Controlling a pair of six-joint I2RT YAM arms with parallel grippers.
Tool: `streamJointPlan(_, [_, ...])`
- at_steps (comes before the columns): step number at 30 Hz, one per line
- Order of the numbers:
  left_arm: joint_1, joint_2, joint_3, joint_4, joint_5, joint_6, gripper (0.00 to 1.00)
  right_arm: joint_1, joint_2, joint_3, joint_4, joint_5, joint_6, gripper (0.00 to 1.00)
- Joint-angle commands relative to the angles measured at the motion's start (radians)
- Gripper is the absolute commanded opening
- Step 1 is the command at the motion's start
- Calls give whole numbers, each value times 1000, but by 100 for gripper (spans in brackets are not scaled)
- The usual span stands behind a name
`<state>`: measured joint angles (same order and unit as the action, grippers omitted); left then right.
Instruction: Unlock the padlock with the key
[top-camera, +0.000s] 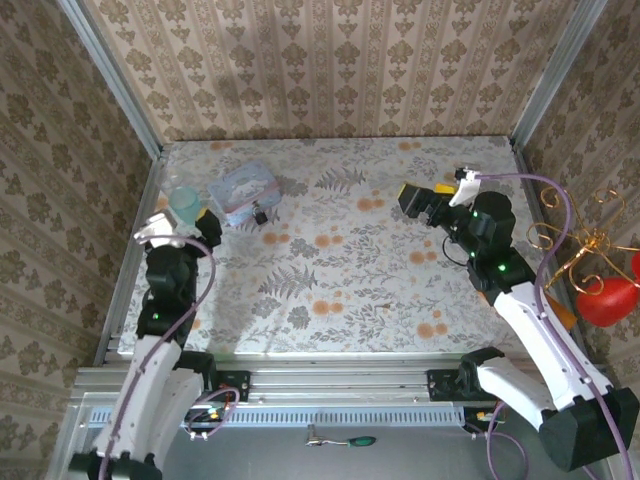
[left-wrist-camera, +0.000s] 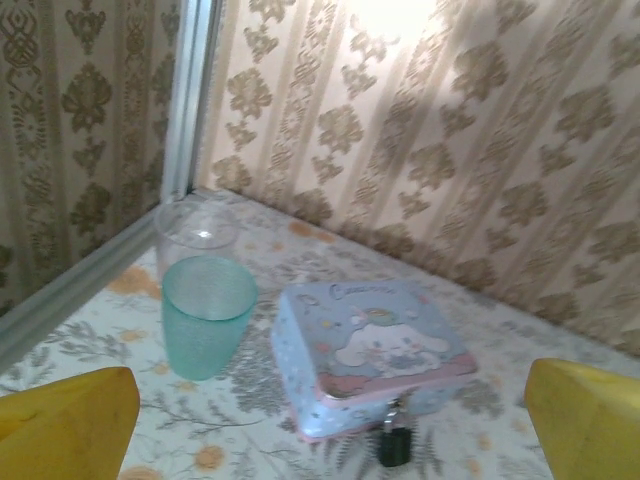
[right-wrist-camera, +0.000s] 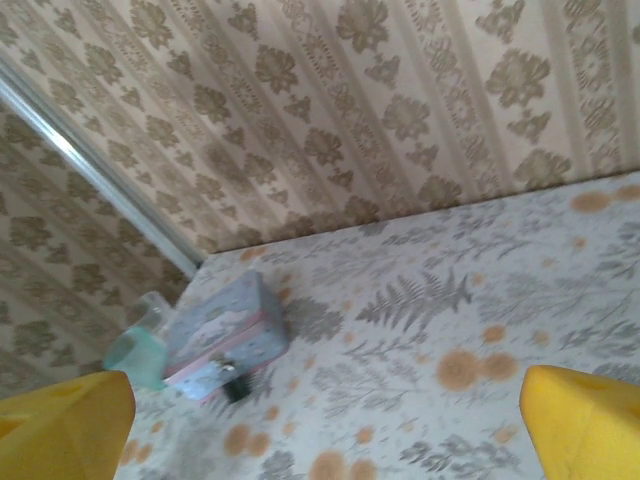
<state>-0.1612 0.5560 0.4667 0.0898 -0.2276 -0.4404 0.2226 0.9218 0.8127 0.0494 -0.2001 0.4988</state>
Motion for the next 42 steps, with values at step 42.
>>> streamJointPlan(42, [-471,302,-211,82,373,-86,100,534,251,-138,-600,358,402,92])
